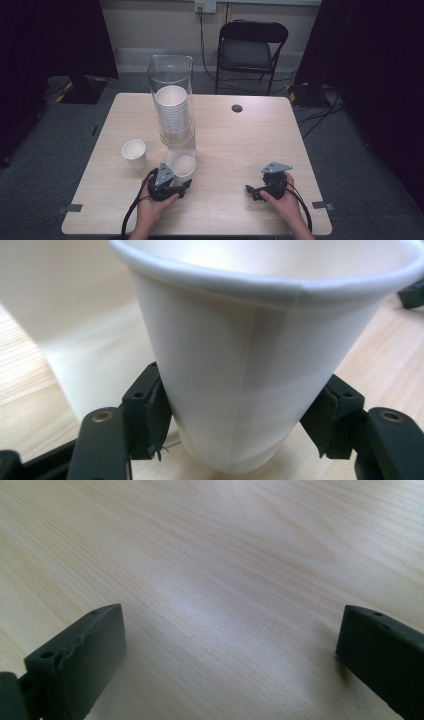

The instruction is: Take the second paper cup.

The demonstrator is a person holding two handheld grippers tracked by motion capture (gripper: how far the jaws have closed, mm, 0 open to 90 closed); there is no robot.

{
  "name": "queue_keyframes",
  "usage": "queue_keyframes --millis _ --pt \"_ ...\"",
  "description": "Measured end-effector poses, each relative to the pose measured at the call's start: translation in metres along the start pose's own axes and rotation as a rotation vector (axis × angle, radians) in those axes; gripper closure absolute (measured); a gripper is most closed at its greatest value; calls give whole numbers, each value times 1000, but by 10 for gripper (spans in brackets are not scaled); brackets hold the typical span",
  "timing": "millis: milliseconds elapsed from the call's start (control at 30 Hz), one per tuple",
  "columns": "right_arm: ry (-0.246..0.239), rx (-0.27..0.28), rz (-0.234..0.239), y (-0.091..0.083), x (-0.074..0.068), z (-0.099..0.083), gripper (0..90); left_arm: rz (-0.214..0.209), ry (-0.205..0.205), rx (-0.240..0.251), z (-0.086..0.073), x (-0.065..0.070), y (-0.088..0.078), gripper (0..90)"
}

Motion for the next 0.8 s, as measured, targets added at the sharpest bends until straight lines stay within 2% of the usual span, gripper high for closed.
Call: queue_keyframes --millis 33,133,233,267,367,400,800 --pt "9 2 -6 1 -1 1 0 -4 13 11 1 0 0 351" --pt "13 2 -13 2 -3 2 0 -23 10 27 4 5 1 349" --pt "14 2 -12 2 -3 2 0 -46 38 14 5 12 6 345" --pt "14 2 -12 2 -3 2 0 -64 37 13 5 18 10 342" --pt "14 2 -12 2 -3 2 0 -82 50 19 7 22 14 340" --pt "14 2 -12 2 -3 2 0 -101 60 16 9 26 18 339" --pt "15 2 -12 2 -3 2 0 -156 60 -4 18 41 39 333"
Point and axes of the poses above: each handheld gripper's, and its own axes: y roughly forward along the jaws, z roughly out of its top, x roughly to its right, the point moved 6 cm from there along y, roughly forward along the jaws, and after that the axes turned 8 degrees about y, right-handed, at the moved point
